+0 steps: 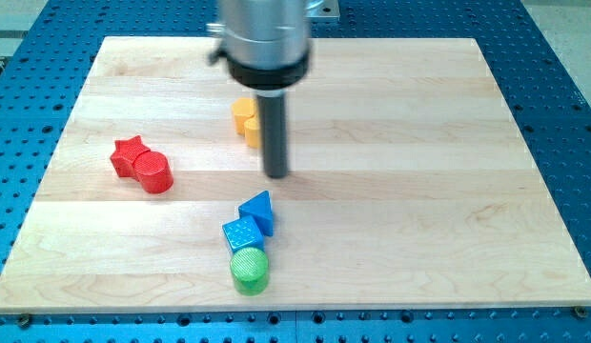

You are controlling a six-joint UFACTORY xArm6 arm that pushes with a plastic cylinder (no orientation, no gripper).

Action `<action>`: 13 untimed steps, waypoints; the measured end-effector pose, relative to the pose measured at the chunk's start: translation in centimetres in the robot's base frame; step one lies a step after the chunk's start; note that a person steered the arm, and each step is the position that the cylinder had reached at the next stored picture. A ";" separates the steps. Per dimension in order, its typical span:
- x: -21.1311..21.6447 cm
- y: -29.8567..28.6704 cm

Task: Separate the blue blocks from the green circle

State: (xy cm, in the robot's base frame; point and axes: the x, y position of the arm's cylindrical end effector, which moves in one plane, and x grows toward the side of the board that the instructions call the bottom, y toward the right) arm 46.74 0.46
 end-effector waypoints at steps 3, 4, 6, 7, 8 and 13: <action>10.1 3.5; 11.6 0.7; 11.7 -5.6; 11.7 -8.5; 11.7 -12.8; 8.6 -0.7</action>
State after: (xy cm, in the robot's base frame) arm 55.33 -0.19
